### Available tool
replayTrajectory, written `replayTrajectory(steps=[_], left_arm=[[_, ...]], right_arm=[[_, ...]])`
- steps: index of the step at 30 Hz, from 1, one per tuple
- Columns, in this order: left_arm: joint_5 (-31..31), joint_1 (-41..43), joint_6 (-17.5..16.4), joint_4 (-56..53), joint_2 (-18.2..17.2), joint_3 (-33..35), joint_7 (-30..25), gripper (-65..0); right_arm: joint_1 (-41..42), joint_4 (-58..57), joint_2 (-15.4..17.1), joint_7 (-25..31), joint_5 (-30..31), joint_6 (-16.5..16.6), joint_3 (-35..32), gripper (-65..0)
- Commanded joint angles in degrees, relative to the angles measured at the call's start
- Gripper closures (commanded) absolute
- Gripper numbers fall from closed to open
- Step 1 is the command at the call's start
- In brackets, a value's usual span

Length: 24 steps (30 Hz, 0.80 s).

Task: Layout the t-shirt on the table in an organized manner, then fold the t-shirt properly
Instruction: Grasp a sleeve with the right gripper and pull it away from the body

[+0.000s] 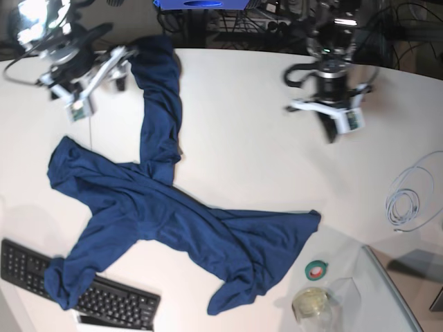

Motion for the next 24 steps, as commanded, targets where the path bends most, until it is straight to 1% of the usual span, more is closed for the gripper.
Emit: replayTrajectory(steps=[1, 3, 5, 8, 10, 11, 13, 16, 19, 22, 24], left_arm=[[0.6, -1.5, 0.2, 0.9, 0.2, 2.9, -1.6, 0.0], [0.5, -4.0, 0.4, -0.5, 0.8, 9.9, -1.6, 0.0], [0.7, -7.5, 0.4, -3.6, 2.2, 16.7, -1.7, 0.0], [0.7, -13.3, 0.5, -12.1, 5.5, 24.7, -1.7, 0.0], [0.7, -16.3, 0.5, -18.1, 8.3, 28.2, -1.8, 0.0], [0.7, -17.4, 0.5, -20.8, 9.6, 29.3, -1.8, 0.0], [0.7, -18.8, 0.5, -24.1, 10.5, 30.4, -1.7, 0.0], [0.9, -19.8, 0.5, -27.0, 10.4, 30.7, -1.7, 0.0], [4.5, -20.9, 0.5, -30.7, 10.5, 30.7, -1.6, 0.0], [9.2, -20.2, 0.5, -31.6, 10.5, 30.3, -1.6, 0.0], [11.1, -19.1, 0.5, -31.4, 10.4, 30.2, -1.6, 0.0]], right_arm=[[1.9, 0.7, 0.3, 1.4, 0.4, 0.1, 2.5, -43.7], [7.0, -1.3, 0.6, 1.4, 0.2, 0.2, 6.4, -44.0], [13.9, -5.9, 1.5, 1.0, 0.1, 0.9, 8.3, -44.6], [24.8, -17.0, 4.7, 1.0, 0.0, 4.8, 7.8, -44.3], [31.2, -25.2, 6.2, 1.4, 0.0, 5.9, 6.5, -44.1], [34.0, -29.0, 6.8, 1.4, 0.0, 6.4, 5.6, -44.1], [38.5, -34.1, 8.0, 1.4, 0.0, 7.8, 2.8, -44.1], [42.4, -39.0, 9.2, 1.7, 0.0, 9.9, -3.3, -44.3], [45.7, -43.6, 9.7, 4.9, -0.1, 10.2, -10.8, -44.3], [46.8, -46.7, 9.3, 6.6, -2.7, 10.1, -14.8, -44.4], [47.5, -49.2, 7.4, 8.0, -5.3, 10.1, -15.0, -44.1]])
